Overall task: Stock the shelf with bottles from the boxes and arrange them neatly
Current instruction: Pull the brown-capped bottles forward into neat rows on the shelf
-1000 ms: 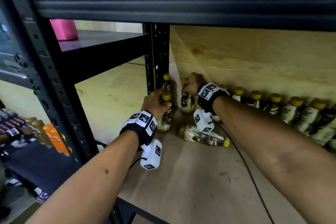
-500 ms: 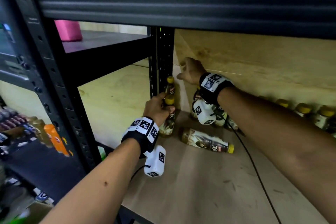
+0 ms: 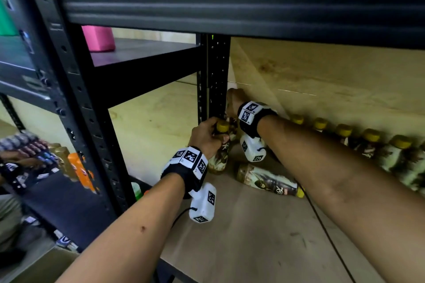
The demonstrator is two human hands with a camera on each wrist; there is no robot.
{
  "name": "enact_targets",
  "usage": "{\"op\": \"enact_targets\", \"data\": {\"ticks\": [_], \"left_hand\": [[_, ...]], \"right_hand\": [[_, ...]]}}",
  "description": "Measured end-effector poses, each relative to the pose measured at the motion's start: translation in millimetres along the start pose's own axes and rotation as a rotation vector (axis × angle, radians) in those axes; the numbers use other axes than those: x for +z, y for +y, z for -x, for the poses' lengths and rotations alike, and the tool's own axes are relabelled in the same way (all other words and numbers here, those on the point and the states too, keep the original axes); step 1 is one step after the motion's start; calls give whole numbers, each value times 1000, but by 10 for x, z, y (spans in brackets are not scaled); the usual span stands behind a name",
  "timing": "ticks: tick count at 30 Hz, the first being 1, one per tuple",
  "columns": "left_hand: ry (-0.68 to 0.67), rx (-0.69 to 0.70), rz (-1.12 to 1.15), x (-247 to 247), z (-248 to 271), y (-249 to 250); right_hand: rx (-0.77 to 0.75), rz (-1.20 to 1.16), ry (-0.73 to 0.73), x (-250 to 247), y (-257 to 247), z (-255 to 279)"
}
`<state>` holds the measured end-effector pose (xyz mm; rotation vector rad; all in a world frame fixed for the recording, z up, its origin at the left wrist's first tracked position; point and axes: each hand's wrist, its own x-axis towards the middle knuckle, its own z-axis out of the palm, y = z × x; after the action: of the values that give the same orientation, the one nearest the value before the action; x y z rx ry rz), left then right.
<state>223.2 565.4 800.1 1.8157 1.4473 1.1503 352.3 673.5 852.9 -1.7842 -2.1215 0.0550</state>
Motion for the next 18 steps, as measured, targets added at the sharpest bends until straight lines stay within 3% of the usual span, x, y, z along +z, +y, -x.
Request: {"op": "enact_targets", "data": {"ticks": [7,12,15,18], "left_hand": [[0,1,39,2,-18,-8],[25,-12,63,40,-22,-58],[25,-17,76,54,-22,-60],[24,-15,52,45,-26,-50]], "right_hand": [[-9,-80,-38,-136,48,114],[-196,-250,157,-428,84,681],[-229,-150,-66,-424,315,1251],[-76,56,-373,-254,616,1720]]}}
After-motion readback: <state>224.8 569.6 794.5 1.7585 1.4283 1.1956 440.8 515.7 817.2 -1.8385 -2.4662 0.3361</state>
